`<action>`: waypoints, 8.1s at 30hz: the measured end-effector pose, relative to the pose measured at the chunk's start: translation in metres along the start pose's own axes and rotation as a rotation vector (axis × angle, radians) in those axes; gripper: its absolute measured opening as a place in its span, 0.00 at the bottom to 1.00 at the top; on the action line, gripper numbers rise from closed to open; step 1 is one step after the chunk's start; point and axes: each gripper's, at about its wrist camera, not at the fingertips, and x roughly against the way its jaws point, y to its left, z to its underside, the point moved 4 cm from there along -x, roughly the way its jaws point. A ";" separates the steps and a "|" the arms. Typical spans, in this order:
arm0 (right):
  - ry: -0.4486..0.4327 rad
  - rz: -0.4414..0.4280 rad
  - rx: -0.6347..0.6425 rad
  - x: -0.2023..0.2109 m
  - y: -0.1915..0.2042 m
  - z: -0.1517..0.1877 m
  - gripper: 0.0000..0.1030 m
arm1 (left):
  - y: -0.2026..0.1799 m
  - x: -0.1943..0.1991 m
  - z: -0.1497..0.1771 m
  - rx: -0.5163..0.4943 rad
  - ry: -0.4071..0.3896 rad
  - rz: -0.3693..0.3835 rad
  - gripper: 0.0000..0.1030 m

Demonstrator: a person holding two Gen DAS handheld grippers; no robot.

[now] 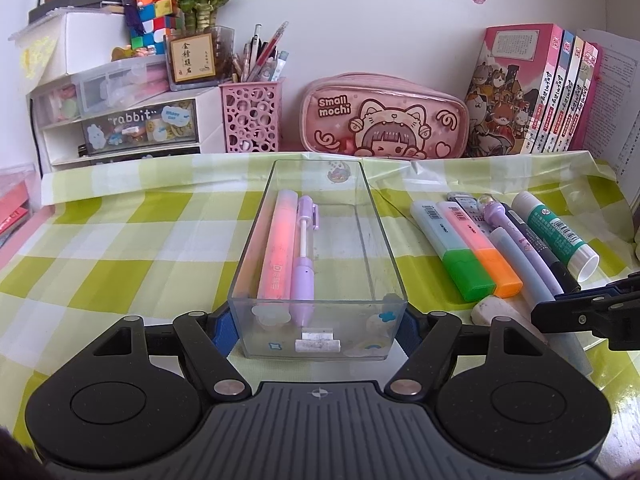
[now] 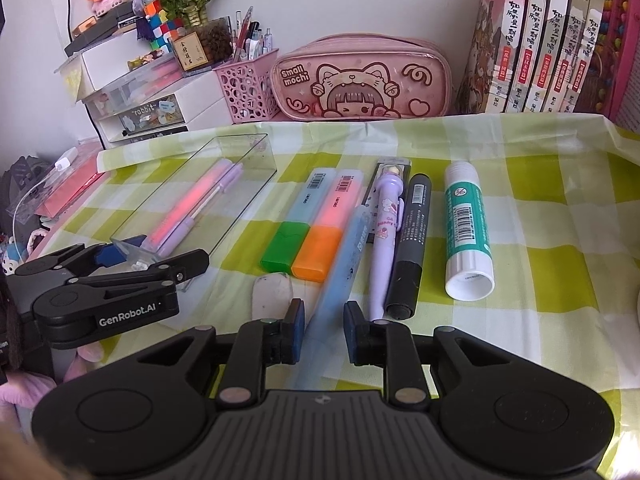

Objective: Organize stationery

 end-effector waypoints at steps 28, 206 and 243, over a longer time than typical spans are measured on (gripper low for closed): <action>0.027 -0.067 -0.116 -0.024 -0.020 -0.034 0.33 | -0.001 -0.002 0.001 -0.006 0.011 0.039 0.71; -0.075 0.078 -0.117 -0.024 -0.023 -0.032 0.43 | -0.001 0.000 0.002 0.007 0.012 -0.046 0.71; 0.091 0.063 -0.044 -0.058 -0.008 -0.065 0.32 | -0.001 -0.001 0.002 0.008 0.014 -0.021 0.71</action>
